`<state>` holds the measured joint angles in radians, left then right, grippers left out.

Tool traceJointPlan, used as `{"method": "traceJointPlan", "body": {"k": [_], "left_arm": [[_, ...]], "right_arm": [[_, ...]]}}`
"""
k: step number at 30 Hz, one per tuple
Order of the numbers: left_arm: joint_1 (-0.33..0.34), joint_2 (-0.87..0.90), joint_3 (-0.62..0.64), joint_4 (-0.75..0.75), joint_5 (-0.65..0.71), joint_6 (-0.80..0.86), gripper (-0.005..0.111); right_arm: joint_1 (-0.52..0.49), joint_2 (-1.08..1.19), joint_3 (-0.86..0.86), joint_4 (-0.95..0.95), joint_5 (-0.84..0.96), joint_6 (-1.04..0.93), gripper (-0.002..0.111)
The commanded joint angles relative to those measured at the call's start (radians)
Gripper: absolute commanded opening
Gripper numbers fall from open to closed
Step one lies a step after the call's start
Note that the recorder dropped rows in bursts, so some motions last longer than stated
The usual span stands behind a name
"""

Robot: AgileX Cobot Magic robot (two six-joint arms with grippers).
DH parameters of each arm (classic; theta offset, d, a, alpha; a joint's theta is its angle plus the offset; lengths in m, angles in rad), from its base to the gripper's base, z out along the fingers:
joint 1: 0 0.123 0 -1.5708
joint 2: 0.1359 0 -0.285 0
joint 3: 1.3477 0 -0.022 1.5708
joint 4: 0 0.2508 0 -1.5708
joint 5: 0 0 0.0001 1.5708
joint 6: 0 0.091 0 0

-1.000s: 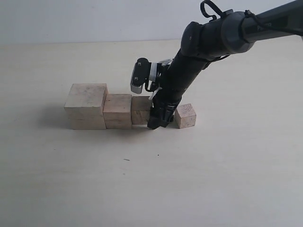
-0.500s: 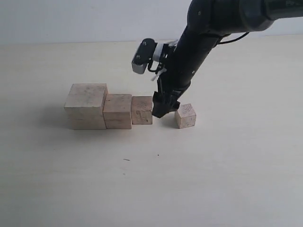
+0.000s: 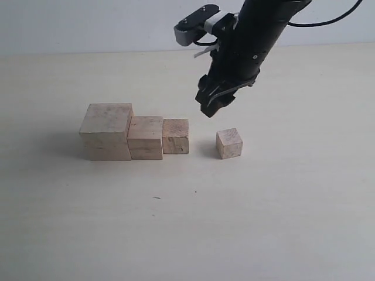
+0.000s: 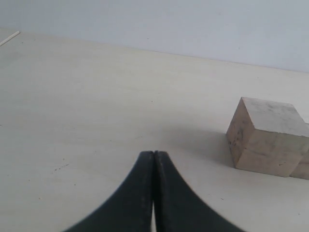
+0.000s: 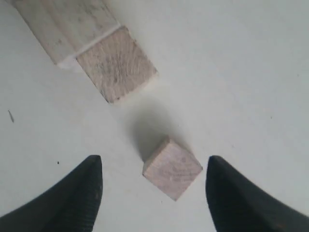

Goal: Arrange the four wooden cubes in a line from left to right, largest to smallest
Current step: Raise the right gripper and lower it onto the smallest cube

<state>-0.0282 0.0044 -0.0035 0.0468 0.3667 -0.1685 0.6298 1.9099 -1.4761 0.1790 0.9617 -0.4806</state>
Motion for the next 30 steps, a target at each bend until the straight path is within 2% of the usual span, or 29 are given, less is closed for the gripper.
{"method": "traceJointPlan", "body": {"k": [1, 7, 22, 30], "left_arm": [[-0.006, -0.004, 0.004, -0.005, -0.010, 0.003, 0.000], [-0.006, -0.004, 0.004, -0.005, -0.010, 0.003, 0.000], [-0.006, -0.004, 0.004, -0.005, -0.010, 0.003, 0.000], [-0.006, -0.004, 0.004, -0.005, -0.010, 0.003, 0.000]], "right_arm": [[-0.001, -0.009, 0.003, -0.118, 0.062, 0.168, 0.061], [-0.001, -0.009, 0.003, -0.196, 0.031, 0.454, 0.074], [-0.001, 0.153, 0.003, -0.080, 0.033, 0.465, 0.074], [-0.001, 0.220, 0.003, -0.087, 0.033, 0.534, 0.074]]}}
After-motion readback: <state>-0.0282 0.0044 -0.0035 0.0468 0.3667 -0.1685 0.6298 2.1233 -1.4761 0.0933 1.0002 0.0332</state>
